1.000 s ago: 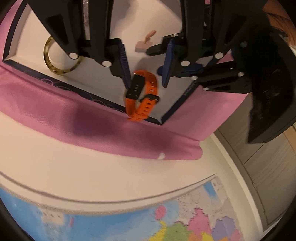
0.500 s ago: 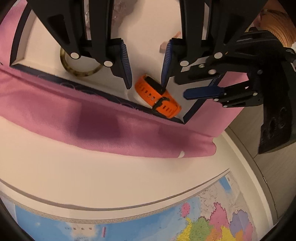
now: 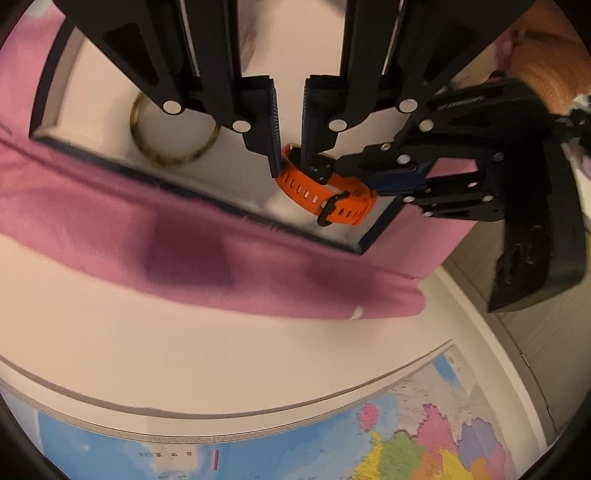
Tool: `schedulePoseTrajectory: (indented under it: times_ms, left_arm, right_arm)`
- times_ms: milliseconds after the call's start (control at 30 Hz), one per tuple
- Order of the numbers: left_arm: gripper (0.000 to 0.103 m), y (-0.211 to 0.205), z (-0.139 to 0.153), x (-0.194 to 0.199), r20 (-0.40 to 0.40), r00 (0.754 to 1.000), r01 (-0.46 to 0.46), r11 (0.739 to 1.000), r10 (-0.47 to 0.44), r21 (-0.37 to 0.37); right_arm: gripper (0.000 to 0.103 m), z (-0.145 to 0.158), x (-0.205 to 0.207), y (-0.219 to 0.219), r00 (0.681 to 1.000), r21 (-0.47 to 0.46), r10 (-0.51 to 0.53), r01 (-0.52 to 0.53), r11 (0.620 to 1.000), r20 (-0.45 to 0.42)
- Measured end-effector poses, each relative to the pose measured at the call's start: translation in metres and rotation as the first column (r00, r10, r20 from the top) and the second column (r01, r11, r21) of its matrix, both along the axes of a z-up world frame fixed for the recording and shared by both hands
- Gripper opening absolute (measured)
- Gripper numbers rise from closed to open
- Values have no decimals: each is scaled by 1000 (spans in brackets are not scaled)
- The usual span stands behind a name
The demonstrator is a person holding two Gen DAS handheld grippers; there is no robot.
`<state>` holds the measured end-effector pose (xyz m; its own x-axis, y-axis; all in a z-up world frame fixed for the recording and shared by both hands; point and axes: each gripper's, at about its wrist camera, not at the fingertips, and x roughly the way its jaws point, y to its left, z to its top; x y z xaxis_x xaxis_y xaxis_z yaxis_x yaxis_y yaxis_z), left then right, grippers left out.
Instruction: Organize jewelry
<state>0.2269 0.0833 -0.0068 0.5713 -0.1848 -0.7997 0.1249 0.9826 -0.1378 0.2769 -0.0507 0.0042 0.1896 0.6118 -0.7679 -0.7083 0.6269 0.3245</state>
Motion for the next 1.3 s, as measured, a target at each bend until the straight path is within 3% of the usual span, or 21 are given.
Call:
schedulePoseTrajectory:
  times_ms: [167, 367, 567, 933, 1100, 1300]
  left_arm:
    - [27, -9, -2, -3, -58, 994, 85, 992, -90, -90]
    - [27, 6, -15, 16, -118, 991, 39, 976, -65, -214]
    - [31, 10, -13, 19, -99, 995, 12, 980, -32, -200]
    - [38, 12, 3, -7, -16, 1000, 13, 989, -15, -146]
    - [44, -5, 17, -34, 61, 998, 35, 997, -31, -68]
    - [49, -17, 23, -54, 102, 994, 37, 999, -36, -13]
  right_arm:
    - [12, 3, -4, -12, 995, -5, 24, -25, 1000, -96]
    - [12, -15, 16, -15, 979, 18, -38, 42, 999, -198]
    - [18, -29, 28, -16, 966, 51, -86, 102, 994, -242]
    - [37, -1, 9, -32, 993, 78, -90, 96, 992, -81]
    - [48, 13, -7, -46, 996, 59, -82, 81, 995, 21]
    - [50, 11, -19, -66, 995, 3, -88, 88, 996, 54]
